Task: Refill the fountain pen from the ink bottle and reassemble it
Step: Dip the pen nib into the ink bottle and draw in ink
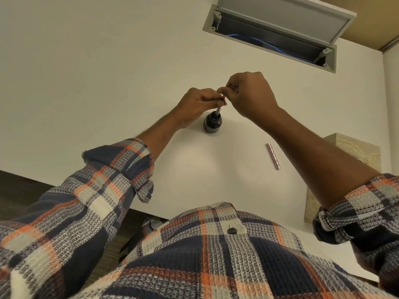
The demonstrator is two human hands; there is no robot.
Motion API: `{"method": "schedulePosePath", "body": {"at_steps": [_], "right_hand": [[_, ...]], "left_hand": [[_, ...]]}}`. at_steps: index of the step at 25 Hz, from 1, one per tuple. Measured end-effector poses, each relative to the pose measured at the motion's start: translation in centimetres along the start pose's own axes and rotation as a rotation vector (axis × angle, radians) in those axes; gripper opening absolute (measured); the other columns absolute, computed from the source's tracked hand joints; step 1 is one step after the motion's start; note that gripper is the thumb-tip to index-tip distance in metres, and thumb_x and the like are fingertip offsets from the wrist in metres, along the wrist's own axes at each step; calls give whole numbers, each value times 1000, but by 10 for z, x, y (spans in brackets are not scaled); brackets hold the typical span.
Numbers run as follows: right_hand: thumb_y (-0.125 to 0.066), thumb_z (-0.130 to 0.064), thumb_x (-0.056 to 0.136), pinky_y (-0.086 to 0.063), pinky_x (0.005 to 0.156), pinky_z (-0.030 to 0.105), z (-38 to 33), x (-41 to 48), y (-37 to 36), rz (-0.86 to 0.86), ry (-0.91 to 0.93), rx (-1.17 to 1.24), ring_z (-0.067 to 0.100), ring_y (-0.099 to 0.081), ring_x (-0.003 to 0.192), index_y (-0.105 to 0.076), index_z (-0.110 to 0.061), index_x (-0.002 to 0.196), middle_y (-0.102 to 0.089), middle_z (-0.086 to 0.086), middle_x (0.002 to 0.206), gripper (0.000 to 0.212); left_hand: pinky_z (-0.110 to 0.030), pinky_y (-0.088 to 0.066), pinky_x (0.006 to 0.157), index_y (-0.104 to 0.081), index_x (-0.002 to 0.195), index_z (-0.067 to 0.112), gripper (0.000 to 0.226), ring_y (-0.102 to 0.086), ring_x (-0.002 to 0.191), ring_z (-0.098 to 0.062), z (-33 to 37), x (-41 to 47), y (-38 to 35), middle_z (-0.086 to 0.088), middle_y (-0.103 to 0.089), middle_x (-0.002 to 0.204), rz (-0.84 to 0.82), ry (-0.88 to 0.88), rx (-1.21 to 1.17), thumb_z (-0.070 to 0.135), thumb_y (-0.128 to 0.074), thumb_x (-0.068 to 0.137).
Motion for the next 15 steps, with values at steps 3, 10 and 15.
{"method": "schedulePosePath", "body": {"at_steps": [3,10,15], "right_hand": [[-61,-42,89,-52,75,33,-1,-3,5,23,0,46,17,-65,85,-72,-16,99,-73,1,100,30],[-62,-19,90,-47,70,23,-1,2,9,0,-18,60,11,-61,83,-74,-17,101,-73,2,102,17],[-56,-19,94,-43,68,27,-5,-2,7,1,15,-18,17,-58,83,-70,-12,104,-70,6,103,19]], "left_hand": [[-38,-46,103,-70,102,-1,19,-62,102,-23,-1,1,0,-15,-66,101,-5,-2,3,4,-65,84],[-41,-46,101,-70,99,2,16,-61,97,-20,-1,0,0,-12,-65,98,-17,-15,39,6,-65,85],[-40,-46,99,-70,98,2,15,-61,96,-20,-1,-1,0,-9,-64,97,-16,-16,24,4,-64,85]]}}
Point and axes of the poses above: each hand's wrist, its own x-axis towards the middle knuckle, its own y-axis out of the back of the hand, z = x × y, the point moved 8 cm from there along x, towards the middle knuckle
